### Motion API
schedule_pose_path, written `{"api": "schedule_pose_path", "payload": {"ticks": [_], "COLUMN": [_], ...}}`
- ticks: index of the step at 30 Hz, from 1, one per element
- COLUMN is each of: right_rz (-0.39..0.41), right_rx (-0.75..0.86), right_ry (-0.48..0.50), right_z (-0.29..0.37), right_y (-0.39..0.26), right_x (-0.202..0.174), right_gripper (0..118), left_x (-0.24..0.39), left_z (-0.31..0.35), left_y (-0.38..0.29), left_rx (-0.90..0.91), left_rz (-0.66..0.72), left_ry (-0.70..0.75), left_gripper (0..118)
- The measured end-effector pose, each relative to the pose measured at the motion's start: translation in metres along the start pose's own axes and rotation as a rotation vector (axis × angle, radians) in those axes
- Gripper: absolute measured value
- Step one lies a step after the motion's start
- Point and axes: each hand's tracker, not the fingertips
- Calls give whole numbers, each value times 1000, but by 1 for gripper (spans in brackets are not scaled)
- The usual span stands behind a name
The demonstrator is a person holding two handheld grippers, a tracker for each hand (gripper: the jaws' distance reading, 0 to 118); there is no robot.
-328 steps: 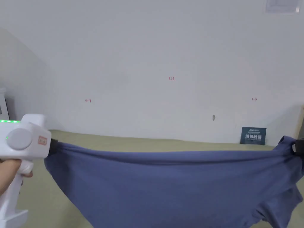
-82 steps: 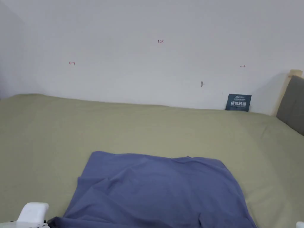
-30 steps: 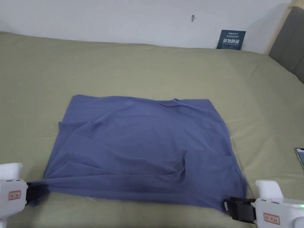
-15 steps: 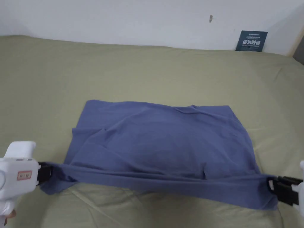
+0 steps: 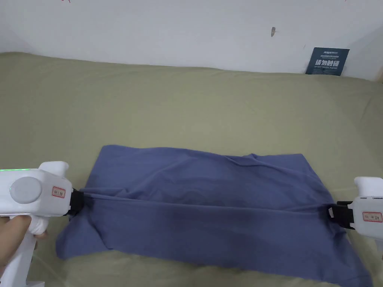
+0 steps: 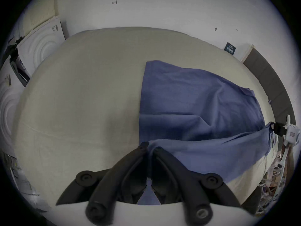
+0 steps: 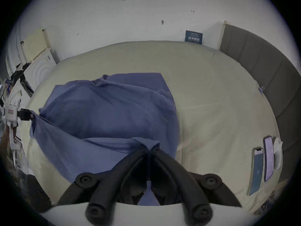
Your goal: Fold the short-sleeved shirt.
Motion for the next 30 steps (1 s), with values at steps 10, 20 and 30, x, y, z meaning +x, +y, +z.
{"api": "schedule_pose_path", "payload": {"ticks": [10, 20, 30], "right_rz": [-110, -84, -61], "right_rx": [42, 52, 5], "right_ry": [-20, -26, 11], "right_z": [45, 82, 65], "right_y": [-47, -93, -96], "right_x": [12, 16, 12], "right_gripper": [71, 2, 2], "left_x": [-36, -21, -8], "left_z": [26, 43, 22], "left_y": [-47, -81, -80], "left_rx": [69, 43, 17], "left_rz": [71, 62, 13], "left_ry": [43, 1, 94], "left_gripper": [68, 105, 66]}}
